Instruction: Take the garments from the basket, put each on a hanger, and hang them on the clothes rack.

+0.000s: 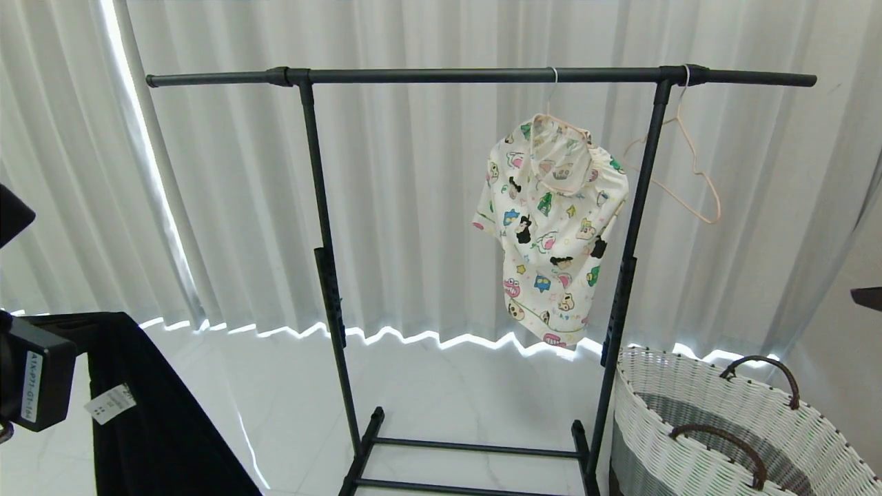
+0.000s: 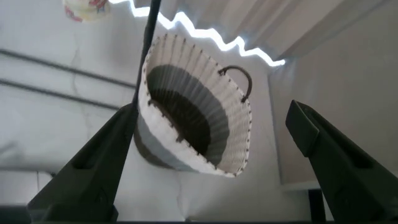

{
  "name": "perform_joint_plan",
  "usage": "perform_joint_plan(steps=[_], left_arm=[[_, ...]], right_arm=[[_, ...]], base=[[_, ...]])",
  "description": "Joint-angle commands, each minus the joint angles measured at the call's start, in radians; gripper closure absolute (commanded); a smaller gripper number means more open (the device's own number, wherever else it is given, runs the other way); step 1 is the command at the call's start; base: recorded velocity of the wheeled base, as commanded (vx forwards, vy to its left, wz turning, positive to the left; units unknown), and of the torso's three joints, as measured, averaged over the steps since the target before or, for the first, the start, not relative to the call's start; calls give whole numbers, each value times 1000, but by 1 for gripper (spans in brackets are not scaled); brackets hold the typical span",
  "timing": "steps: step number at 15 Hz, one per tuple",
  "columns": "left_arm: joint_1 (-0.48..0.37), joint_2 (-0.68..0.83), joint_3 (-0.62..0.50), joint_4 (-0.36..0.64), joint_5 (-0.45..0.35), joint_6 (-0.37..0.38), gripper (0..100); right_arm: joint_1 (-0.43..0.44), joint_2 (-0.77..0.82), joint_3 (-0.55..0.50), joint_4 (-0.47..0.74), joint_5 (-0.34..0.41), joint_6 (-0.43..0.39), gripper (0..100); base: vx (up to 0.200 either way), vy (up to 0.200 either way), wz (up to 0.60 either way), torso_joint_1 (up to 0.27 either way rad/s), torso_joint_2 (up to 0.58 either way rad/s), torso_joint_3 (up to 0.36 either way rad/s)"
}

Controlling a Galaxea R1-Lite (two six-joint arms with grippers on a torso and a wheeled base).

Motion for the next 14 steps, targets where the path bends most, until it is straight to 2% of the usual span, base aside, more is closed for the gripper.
perform_joint_plan(steps=[1,5,9,13,14], left_arm=[[5,-23,7,1,1,1,100],[7,-33,7,1,1,4,100],[13,-46,26,1,2,6,100],[13,-46,32,1,5,7,100],[13,-44,32,1,4,7,100]], right_arm=[[-14,-17,55,-39,-8,-2,0],[-17,-60,137,-74,-64,-33,0],[-23,-91,241,-191,-60,-57,0],[-38,-79,256,-215,-44,-50,0],[-40,-77,256,-215,-19,-44,0]], base=[[0,0,0,0,0,0],[0,0,0,0,0,0],[0,0,0,0,0,0],[0,0,0,0,0,0],[0,0,0,0,0,0]])
